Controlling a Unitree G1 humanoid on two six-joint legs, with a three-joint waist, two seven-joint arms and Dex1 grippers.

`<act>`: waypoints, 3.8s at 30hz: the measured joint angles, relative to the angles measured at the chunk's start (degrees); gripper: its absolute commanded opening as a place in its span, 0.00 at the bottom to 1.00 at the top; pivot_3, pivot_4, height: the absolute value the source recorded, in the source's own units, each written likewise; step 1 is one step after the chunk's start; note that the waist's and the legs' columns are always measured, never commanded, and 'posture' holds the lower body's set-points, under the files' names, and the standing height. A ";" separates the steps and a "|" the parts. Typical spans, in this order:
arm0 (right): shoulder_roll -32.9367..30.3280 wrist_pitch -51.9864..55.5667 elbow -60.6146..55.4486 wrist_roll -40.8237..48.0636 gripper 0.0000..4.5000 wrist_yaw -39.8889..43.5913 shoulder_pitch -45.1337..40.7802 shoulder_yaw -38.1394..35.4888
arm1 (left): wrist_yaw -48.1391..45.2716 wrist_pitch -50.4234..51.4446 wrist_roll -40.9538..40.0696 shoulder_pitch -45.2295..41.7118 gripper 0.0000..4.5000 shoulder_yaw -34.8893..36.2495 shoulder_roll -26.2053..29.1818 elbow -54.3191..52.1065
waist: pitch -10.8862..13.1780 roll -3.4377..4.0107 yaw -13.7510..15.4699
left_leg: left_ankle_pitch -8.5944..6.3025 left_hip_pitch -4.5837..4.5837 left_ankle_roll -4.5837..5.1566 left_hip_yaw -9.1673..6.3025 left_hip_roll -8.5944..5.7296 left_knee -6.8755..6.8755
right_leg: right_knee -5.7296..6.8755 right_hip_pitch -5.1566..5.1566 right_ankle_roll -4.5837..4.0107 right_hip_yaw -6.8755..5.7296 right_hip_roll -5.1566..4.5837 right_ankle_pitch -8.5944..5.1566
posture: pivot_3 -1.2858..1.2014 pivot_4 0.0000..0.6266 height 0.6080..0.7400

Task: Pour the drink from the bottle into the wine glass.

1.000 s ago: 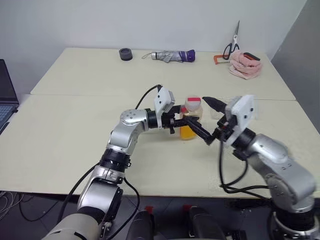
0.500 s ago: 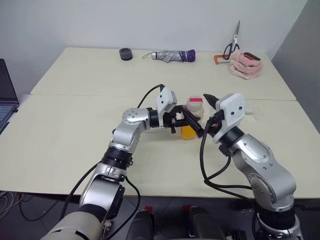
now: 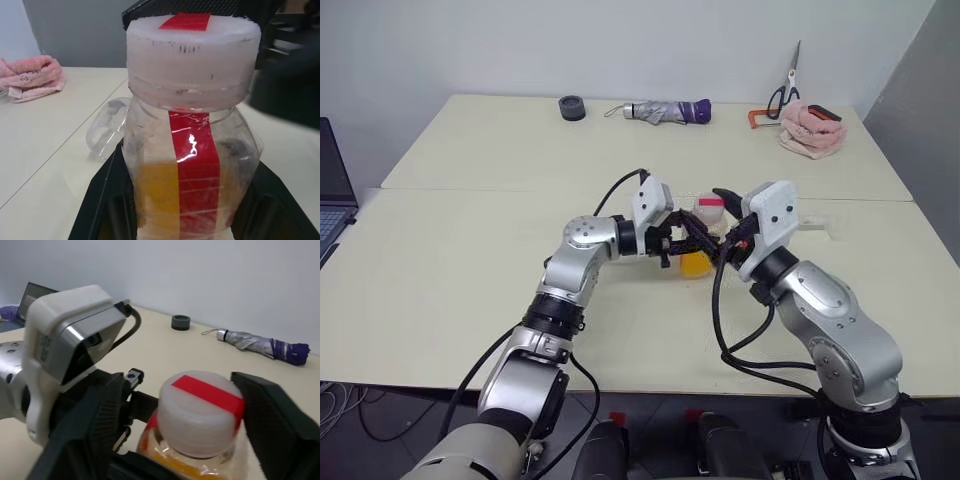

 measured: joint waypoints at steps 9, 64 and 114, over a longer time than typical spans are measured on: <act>0.71 -0.05 0.30 0.05 0.41 0.39 0.13 -0.42 | -0.33 -0.13 0.01 0.01 0.40 0.00 0.11 0.00 | 0.00 0.00 0.00 | 0.00 0.00 0.00 0.00 0.00 0.00 | 0.00 0.00 0.00 0.00 0.00 0.00 | 0.52 0.24 1.00; -3.33 6.52 -1.85 2.21 1.00 -2.52 -4.04 -2.71 | -5.66 -0.34 -0.13 -3.94 0.40 -0.27 -0.39 4.95 | 0.02 0.05 -0.04 | 0.03 -0.01 -0.04 -0.03 0.02 -0.03 | 0.04 -0.03 -0.05 0.00 0.05 -0.03 | 0.52 0.24 1.00; -14.10 -11.24 21.41 11.51 1.00 34.94 -11.60 -4.61 | -9.69 2.40 -0.67 -3.67 0.39 -0.80 2.30 -0.42 | 0.04 0.07 0.05 | 0.03 -0.04 -0.03 -0.05 0.02 -0.04 | -0.01 -0.03 -0.07 -0.02 0.03 -0.04 | 0.52 0.24 1.00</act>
